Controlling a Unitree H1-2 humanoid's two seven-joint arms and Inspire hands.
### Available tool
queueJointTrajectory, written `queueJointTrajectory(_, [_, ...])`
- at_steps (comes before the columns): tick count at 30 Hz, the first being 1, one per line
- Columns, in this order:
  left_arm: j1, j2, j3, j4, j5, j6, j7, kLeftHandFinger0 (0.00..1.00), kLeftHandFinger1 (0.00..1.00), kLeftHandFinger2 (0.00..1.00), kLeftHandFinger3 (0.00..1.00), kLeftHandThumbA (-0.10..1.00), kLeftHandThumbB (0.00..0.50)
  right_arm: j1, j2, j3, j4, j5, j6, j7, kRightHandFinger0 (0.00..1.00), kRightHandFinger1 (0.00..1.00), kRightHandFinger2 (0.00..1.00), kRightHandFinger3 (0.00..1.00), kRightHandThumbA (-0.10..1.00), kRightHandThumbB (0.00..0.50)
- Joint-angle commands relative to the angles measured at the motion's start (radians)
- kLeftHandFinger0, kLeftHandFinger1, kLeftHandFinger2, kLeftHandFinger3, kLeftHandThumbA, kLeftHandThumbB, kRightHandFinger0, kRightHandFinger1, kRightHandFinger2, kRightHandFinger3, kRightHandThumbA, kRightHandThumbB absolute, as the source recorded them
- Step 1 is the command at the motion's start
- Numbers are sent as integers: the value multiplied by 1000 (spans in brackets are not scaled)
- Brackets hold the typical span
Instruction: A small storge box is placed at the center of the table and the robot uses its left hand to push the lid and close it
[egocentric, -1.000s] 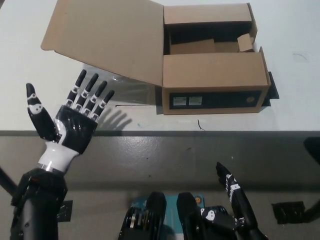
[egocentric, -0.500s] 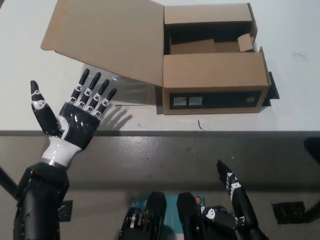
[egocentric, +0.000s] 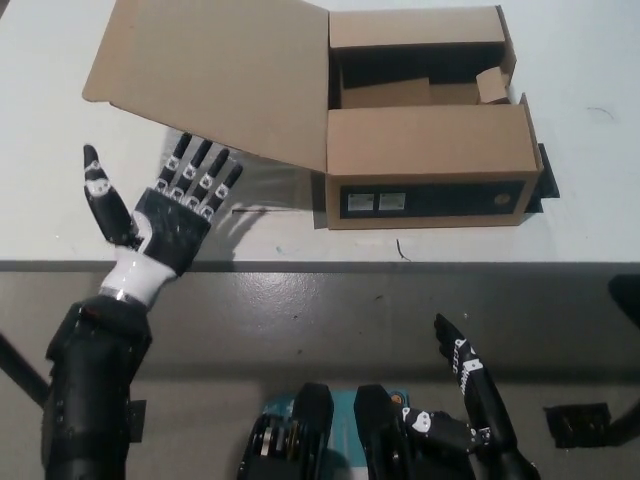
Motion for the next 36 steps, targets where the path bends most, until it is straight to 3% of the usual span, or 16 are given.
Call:
queueJointTrajectory(1, [-124, 30, 26, 104, 32, -32, -3, 1000, 1000, 1000, 1000, 1000, 352, -31, 6, -7, -30, 16, -52, -7, 1000, 1000, 1000, 1000, 1000, 304])
queueJointTrajectory(6, [-191, 46, 49, 279, 68, -80, -16, 1000, 1000, 1000, 1000, 1000, 365, -26, 3, -1, -36, 13, -52, -4, 1000, 1000, 1000, 1000, 1000, 299])
queueJointTrajectory(20, [-510, 44, 57, 453, 170, -150, 40, 1000, 1000, 1000, 1000, 1000, 401, -39, -4, 11, -38, -9, -52, -15, 1000, 1000, 1000, 1000, 1000, 311])
queueJointTrajectory(23, [-549, 27, -14, 450, 260, -204, 31, 1000, 1000, 1000, 1000, 1000, 410, -47, -7, 13, -38, -4, -52, -7, 1000, 1000, 1000, 1000, 1000, 313])
queueJointTrajectory(26, [-587, 2, -128, 423, 398, -259, 84, 1000, 1000, 1000, 1000, 1000, 390, -55, -9, 9, -35, 5, -52, 0, 1000, 1000, 1000, 1000, 1000, 312])
queueJointTrajectory(30, [-581, -17, -284, 361, 560, -296, 121, 1000, 1000, 1000, 1000, 1000, 402, -60, -13, 21, -36, -13, -52, -8, 1000, 1000, 1000, 1000, 1000, 313])
queueJointTrajectory(33, [-569, -21, -394, 355, 667, -345, 122, 1000, 1000, 1000, 1000, 1000, 380, -64, -15, 30, -37, -22, -52, -12, 999, 1000, 1000, 1000, 1000, 313])
queueJointTrajectory(36, [-549, -20, -484, 386, 742, -385, 115, 1000, 1000, 1000, 1000, 1000, 410, -58, -19, 32, -45, -21, -52, -6, 995, 1000, 1000, 1000, 1000, 310])
